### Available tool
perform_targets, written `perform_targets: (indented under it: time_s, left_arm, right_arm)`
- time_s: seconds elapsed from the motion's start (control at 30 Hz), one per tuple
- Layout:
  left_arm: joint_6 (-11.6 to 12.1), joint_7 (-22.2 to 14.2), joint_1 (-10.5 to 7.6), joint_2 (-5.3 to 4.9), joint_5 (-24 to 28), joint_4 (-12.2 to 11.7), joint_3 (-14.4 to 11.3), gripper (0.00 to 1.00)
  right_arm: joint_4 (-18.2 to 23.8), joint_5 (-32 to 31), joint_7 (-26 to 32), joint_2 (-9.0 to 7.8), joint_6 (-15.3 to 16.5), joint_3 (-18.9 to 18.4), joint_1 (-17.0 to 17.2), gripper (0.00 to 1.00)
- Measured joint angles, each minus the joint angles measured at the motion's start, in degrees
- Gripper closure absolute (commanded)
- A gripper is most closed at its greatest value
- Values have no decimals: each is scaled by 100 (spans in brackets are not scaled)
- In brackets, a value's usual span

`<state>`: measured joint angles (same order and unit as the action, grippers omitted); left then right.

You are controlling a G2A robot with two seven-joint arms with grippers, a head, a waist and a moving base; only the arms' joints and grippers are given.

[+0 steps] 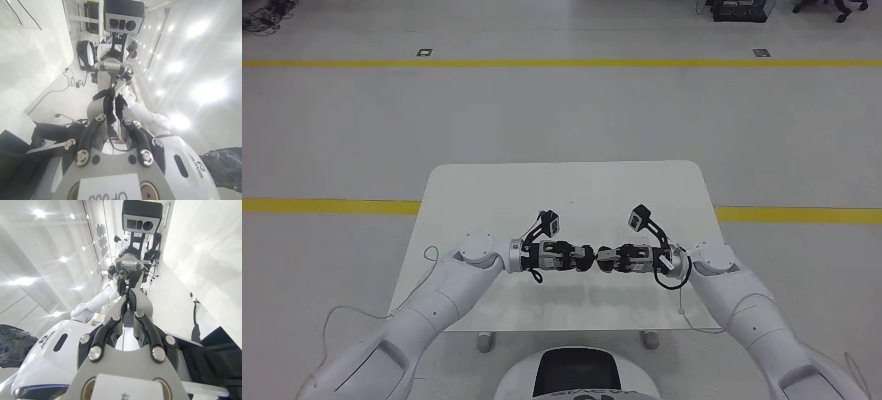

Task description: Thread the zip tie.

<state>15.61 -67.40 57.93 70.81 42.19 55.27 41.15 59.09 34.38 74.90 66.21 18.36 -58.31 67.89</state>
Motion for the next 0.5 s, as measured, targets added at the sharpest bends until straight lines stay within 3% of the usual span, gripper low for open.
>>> perform_targets:
  time_s: [0.5]
  left_arm:
    - [4, -13, -4, 6, 6, -12, 1, 95]
  right_arm:
    - [-30, 22, -11, 11, 9, 11, -14, 100]
